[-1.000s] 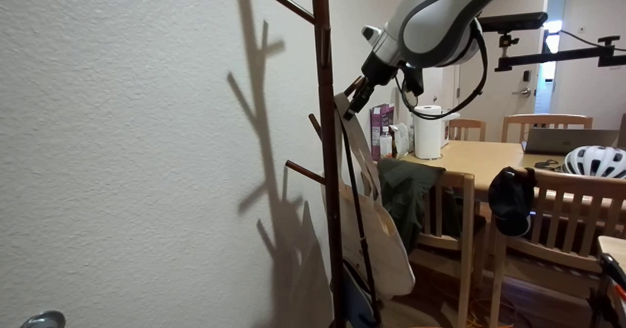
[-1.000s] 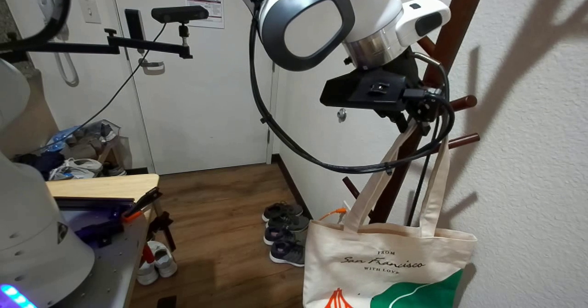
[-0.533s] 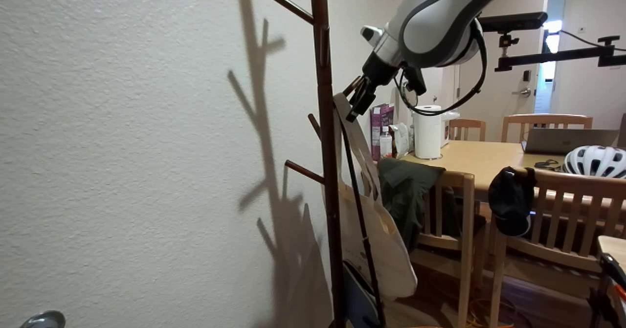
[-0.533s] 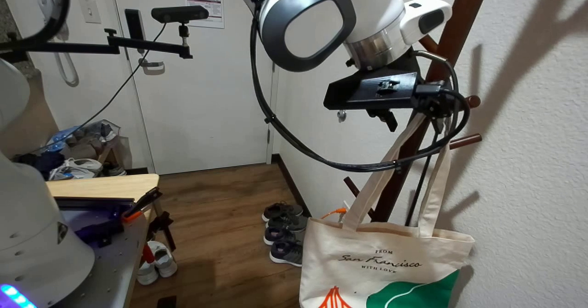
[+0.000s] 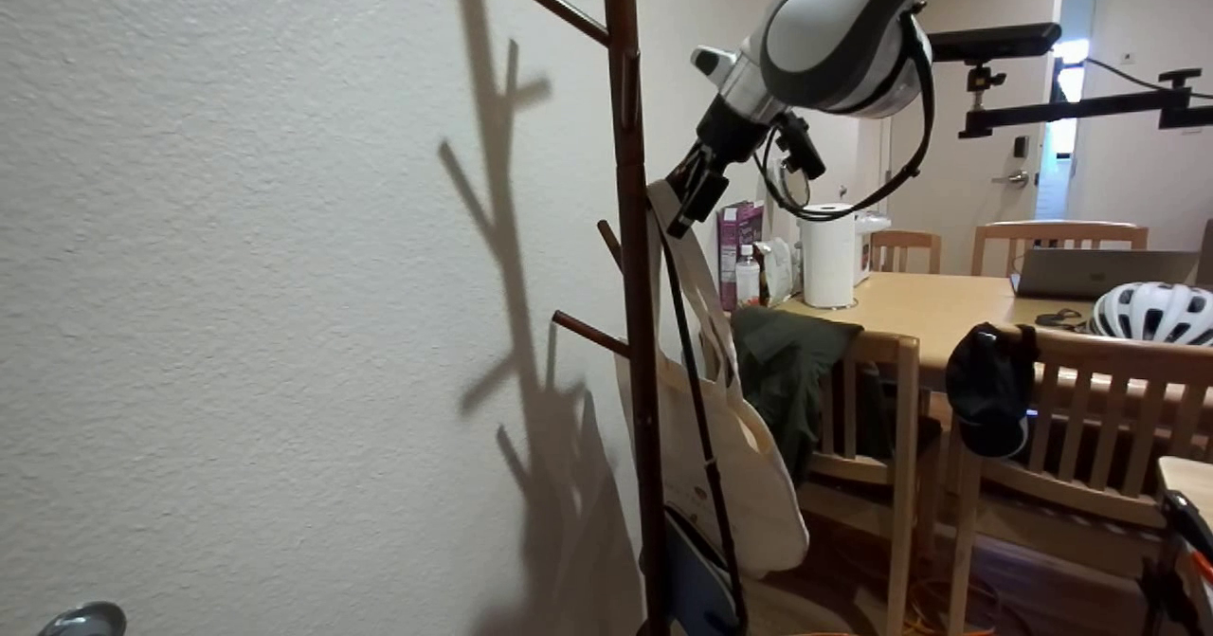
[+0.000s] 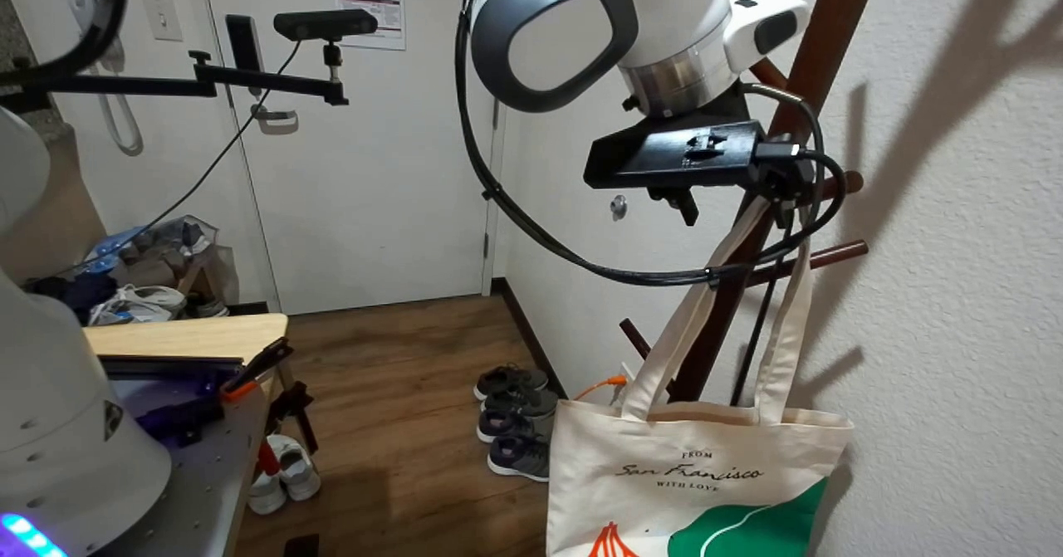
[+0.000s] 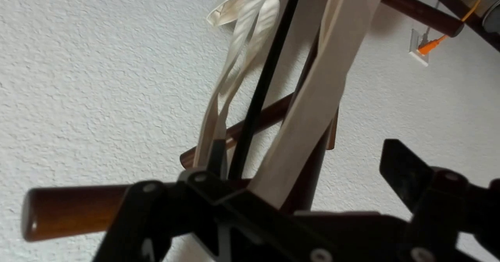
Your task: Unhang the tote bag and hang it on a lower hook of the wooden rack
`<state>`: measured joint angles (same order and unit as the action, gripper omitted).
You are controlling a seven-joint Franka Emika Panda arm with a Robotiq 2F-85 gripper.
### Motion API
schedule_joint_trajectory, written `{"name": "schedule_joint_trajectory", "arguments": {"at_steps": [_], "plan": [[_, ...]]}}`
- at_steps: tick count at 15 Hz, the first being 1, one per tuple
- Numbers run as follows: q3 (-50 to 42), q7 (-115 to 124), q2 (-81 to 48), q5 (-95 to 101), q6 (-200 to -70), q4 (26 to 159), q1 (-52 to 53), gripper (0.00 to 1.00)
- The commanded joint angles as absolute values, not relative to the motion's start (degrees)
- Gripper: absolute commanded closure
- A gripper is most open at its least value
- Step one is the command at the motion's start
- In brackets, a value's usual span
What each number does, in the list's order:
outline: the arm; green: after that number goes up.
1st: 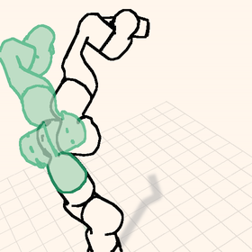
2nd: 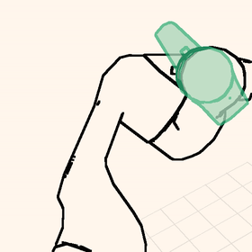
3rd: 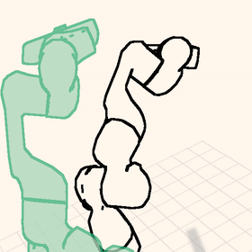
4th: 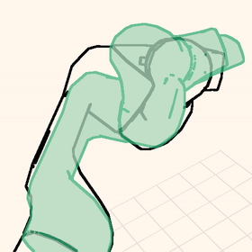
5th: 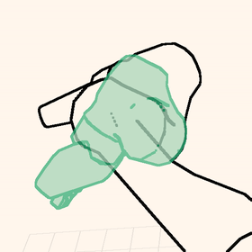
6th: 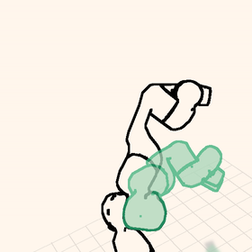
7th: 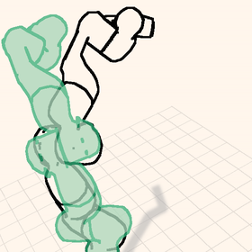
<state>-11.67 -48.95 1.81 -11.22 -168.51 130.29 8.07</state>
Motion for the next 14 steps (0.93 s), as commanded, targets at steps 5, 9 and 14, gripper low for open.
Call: {"name": "schedule_joint_trajectory", "arguments": {"at_steps": [5, 9, 14], "plan": [[-12.44, -52.79, -0.36, -10.62, -172.05, 128.86, 7.75, 0.0], [-11.95, -61.97, -2.13, -17.47, -173.15, 126.39, 8.32, 0.26], [-10.16, -75.05, -2.72, -33.02, -173.28, 124.37, 8.32, 0.59]]}}
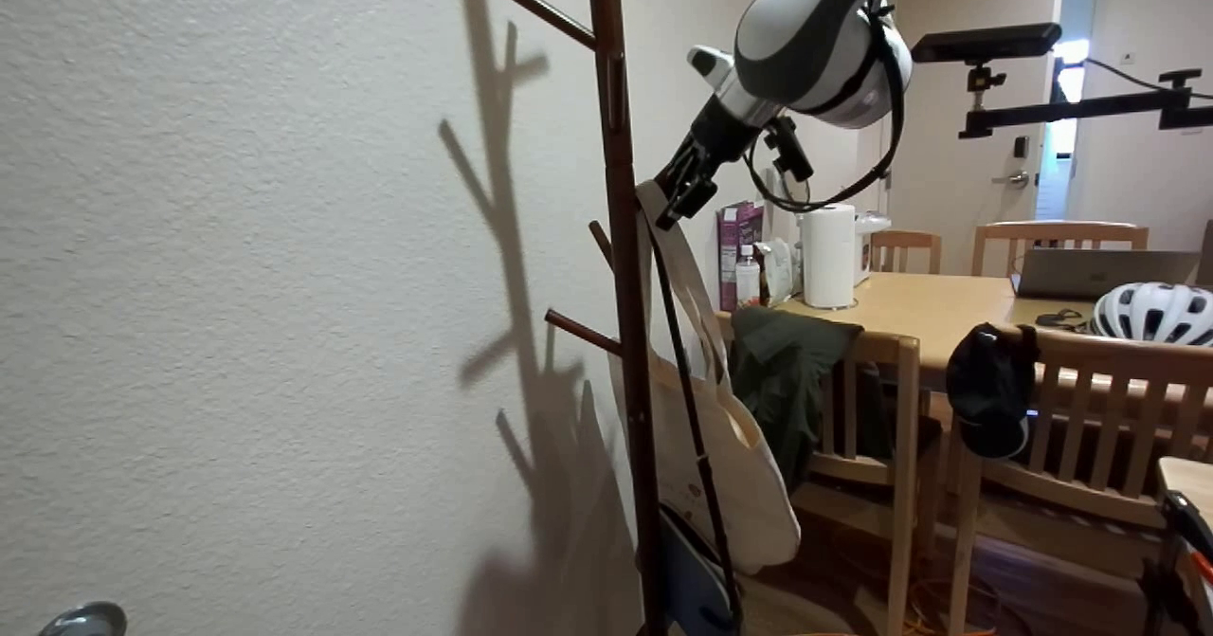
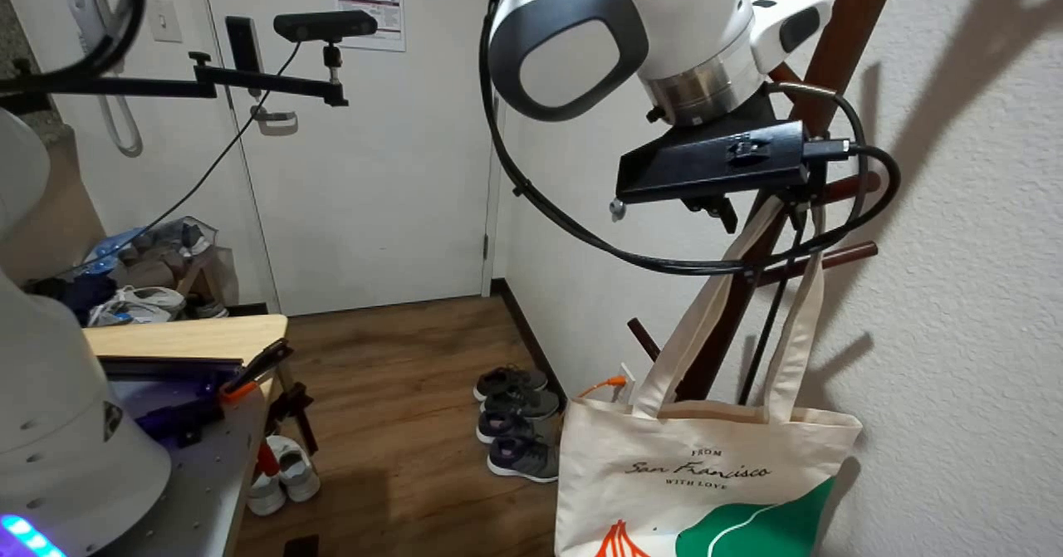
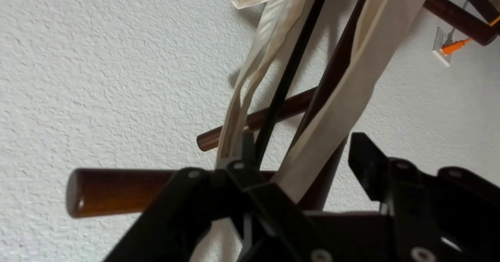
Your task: Unhang the tote bag and hang it on a lower hook of the wooden rack
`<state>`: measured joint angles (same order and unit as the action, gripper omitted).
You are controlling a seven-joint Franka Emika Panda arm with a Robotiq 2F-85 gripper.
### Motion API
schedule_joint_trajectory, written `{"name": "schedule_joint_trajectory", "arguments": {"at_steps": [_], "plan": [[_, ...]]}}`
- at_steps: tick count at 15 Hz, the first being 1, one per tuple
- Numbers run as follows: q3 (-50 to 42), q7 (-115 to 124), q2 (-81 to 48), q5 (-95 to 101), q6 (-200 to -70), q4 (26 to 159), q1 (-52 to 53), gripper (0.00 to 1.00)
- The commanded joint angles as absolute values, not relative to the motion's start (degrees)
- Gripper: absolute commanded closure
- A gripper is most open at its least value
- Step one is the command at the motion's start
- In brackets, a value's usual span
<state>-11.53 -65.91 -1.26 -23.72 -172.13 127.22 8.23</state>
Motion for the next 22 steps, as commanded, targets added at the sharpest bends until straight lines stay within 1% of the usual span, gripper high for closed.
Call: {"name": "schedule_joint_trajectory", "arguments": {"at_steps": [1, 5, 6, 10, 11, 15, 22], "plan": [[-10.0, -77.48, -2.82, -36.11, -173.1, 124.06, 8.2, 0.67], [-9.61, -88.69, -2.7, -49.73, -172.12, 122.76, 7.98, 0.92], [-9.65, -91.14, -2.78, -52.52, -172.03, 122.39, 7.96, 0.95], [-10.07, -98.27, -2.29, -61.6, -172.81, 122.46, 7.89, 0.99], [-10.15, -99.34, -1.77, -63.64, -173.64, 123.04, 7.92, 0.96], [-10.0, -102.73, 1.39, -71.87, -180.04, 125.4, 8.42, 0.96], [-10.13, -100.15, 4.97, -73.68, -188.26, 128.32, 8.67, 0.96]]}}
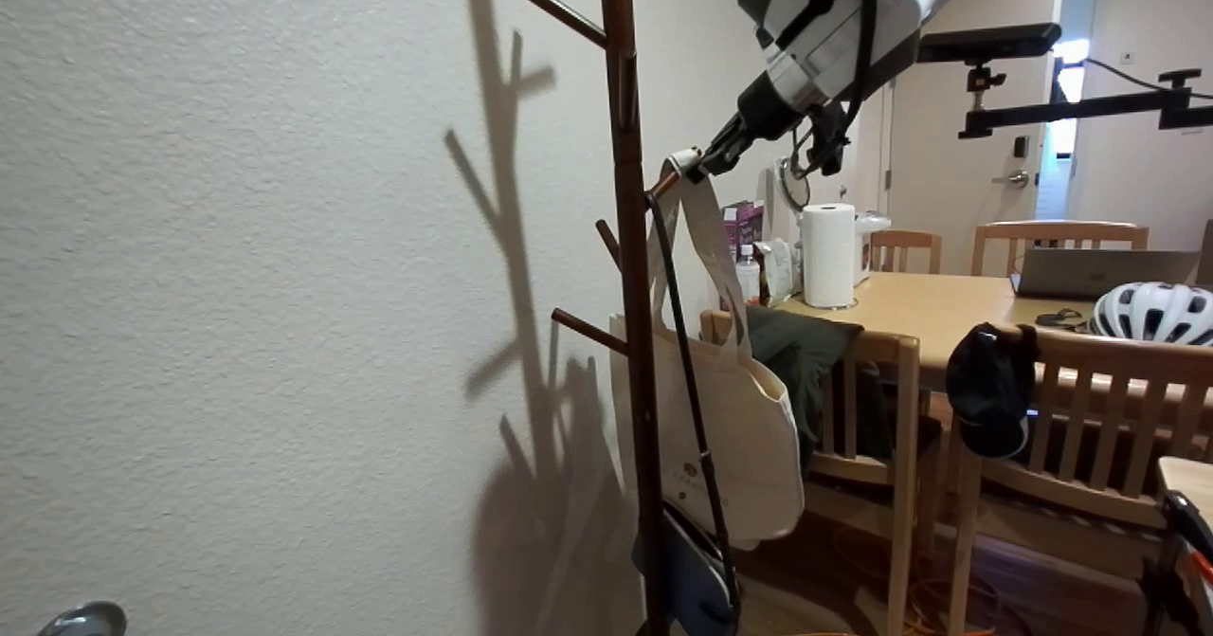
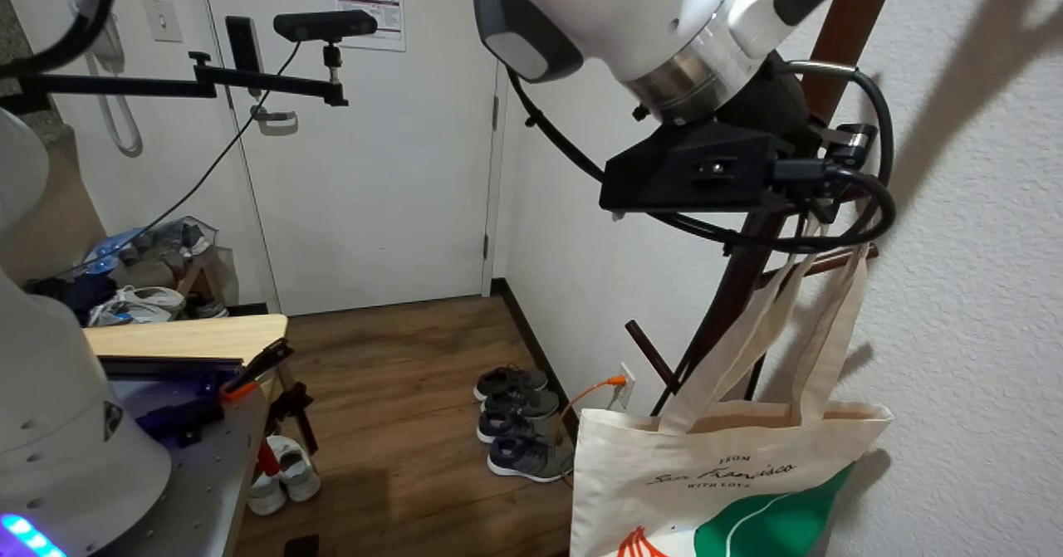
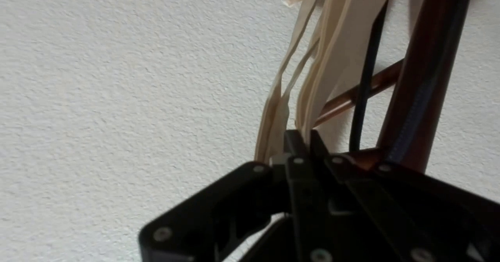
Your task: Unhang the tote bag and hang it on a lower hook of the wooden rack
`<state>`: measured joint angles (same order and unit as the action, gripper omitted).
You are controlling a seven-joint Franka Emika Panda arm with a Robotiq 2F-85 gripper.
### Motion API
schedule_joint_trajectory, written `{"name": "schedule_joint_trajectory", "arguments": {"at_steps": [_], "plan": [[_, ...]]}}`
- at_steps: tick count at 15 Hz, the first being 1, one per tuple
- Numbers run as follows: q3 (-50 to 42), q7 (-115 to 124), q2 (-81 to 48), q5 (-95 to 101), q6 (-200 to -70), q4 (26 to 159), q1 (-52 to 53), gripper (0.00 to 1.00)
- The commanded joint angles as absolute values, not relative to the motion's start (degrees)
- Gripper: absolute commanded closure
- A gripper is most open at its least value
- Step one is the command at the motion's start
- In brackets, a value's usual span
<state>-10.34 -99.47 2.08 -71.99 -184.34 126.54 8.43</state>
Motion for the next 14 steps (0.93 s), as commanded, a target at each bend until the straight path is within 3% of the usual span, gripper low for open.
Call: {"name": "schedule_joint_trajectory", "arguments": {"at_steps": [1, 6, 7, 11, 14], "plan": [[-10.04, -99.71, 5.72, -73.51, -190.12, 129.1, 8.68, 0.96], [-8.68, -99.0, 9.86, -73.23, -202.55, 133.17, 8.86, 0.96], [-5.72, -101.36, 9.78, -73.1, -198.58, 131.24, 1.71, 0.96], [-0.94, -101.38, 11.62, -73.04, -198.36, 132.23, -4.36, 0.96], [7.73, -104.19, 13.58, -73.9, -198.32, 132.62, -14.44, 0.96]]}}
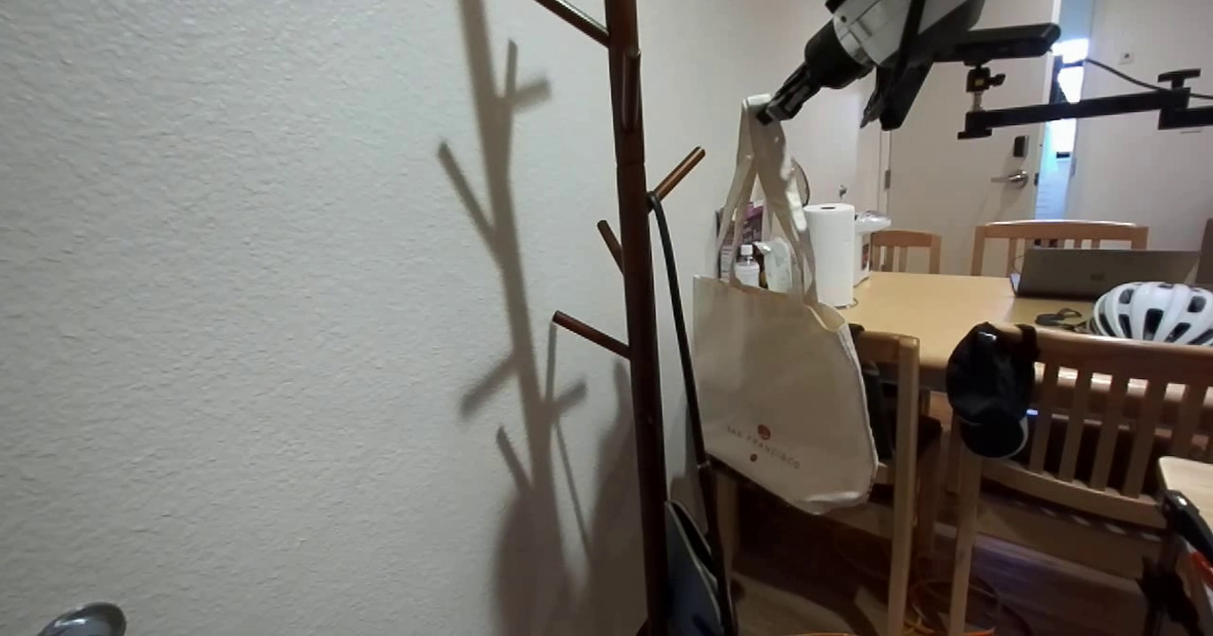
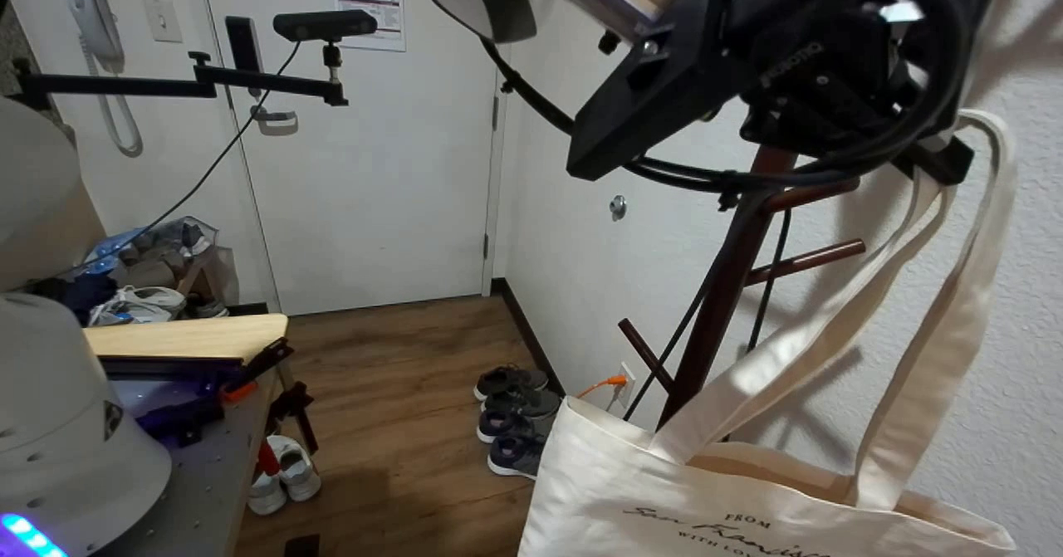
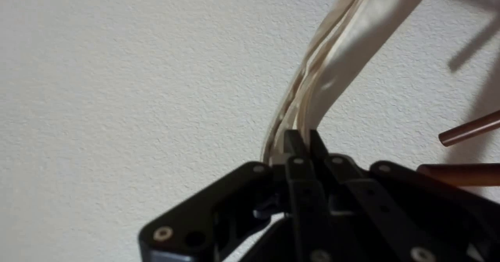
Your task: Unhang the tote bag and hang it on a lower hook of the wooden rack
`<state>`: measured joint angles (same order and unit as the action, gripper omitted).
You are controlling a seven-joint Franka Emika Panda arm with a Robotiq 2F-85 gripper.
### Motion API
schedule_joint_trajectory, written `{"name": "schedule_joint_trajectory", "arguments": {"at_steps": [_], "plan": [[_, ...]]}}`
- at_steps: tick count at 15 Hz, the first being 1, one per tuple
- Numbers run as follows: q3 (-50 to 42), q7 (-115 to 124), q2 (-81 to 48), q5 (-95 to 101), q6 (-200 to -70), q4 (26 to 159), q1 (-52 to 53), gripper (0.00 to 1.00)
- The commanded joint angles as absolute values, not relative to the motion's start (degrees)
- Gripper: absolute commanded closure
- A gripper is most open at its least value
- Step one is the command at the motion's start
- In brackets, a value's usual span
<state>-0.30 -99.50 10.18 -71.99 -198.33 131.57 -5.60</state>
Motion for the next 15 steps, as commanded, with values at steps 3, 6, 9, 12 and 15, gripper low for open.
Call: {"name": "schedule_joint_trajectory", "arguments": {"at_steps": [3, 6, 9, 12, 15], "plan": [[16.26, -107.83, 14.81, -75.64, -198.32, 133.67, -20.68, 0.96], [19.49, -108.23, 12.84, -77.95, -195.83, 134.78, -17.91, 0.96], [22.56, -106.23, 10.84, -77.92, -189.53, 136.77, -16.97, 0.96], [22.95, -101.64, 8.88, -71.89, -183.13, 138.55, -15.92, 0.96], [22.07, -98.14, 5.78, -63.27, -175.13, 137.91, -15.79, 0.96]]}}
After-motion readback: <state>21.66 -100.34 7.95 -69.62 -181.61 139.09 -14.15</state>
